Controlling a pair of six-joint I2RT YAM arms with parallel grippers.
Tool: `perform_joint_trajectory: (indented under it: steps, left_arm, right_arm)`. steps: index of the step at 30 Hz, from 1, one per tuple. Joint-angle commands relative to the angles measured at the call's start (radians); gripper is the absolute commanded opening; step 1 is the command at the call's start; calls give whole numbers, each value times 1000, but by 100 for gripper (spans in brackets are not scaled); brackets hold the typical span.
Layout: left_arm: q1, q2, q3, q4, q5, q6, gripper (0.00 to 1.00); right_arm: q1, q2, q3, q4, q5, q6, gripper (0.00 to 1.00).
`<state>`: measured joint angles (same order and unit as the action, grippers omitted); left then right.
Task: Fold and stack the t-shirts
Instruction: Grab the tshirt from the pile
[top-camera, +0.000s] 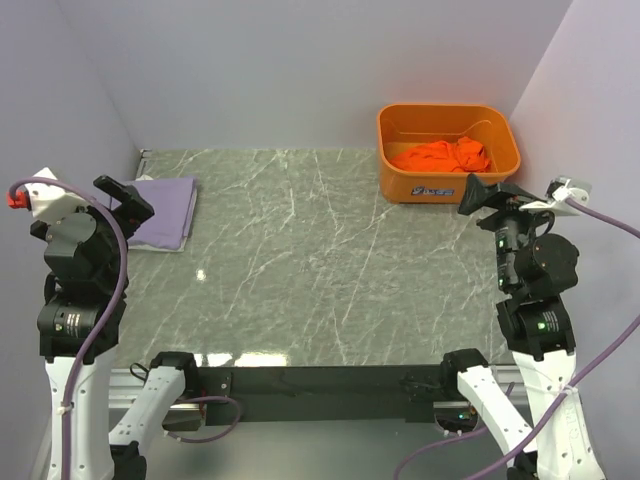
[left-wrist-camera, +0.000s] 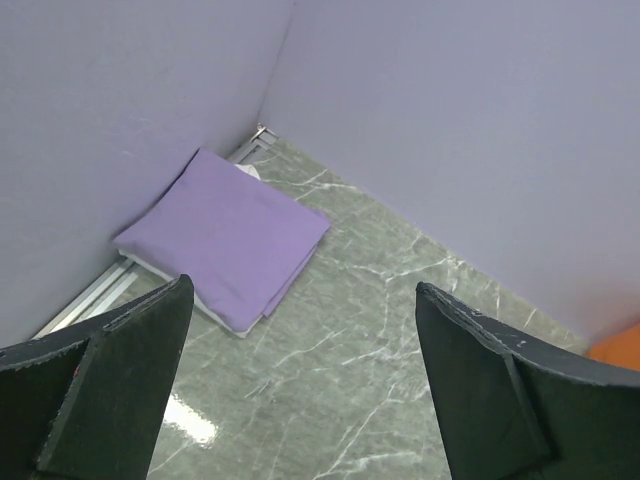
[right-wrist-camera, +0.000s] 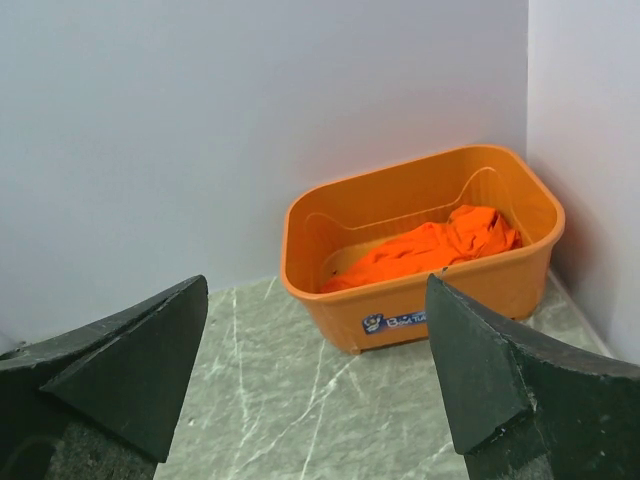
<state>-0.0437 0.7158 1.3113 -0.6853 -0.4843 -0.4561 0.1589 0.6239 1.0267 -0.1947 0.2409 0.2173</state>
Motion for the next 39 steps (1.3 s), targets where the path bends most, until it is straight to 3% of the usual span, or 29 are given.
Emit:
perform_joint_trajectory:
  steps: [1,5,11,14,19,23,27,39]
  left_arm:
    - [-5,-4,13,-11,-16,25,98]
    - [-10,-3,-17,15,4,25,98]
    - [-24,11,-144,101,90,28,99]
    - [-28,19,-242,174,145,33,100]
    - [-38,54,-400,280,229,22,100]
    - [-39,68,-448,320,259,22,99]
    - [-39,96,-504,348,266,37,99]
    - [-41,174,-557,389,326,68,99]
  right_arm:
    - [11,39,36,31,12,-39,95]
    - [10,86,55,31,-8,-38,96]
    - [10,331,252,-110,-37,-50,96]
    - [8,497,402,-214,-48,-50,97]
    - [-24,889,828,-481,-66,-29,98]
    - [-59,1086,975,-583,-106,-30,98]
    - [-78,1220,1070,-583,-133,-45,97]
    - [-117,1522,1061,-376,-166,-33,91]
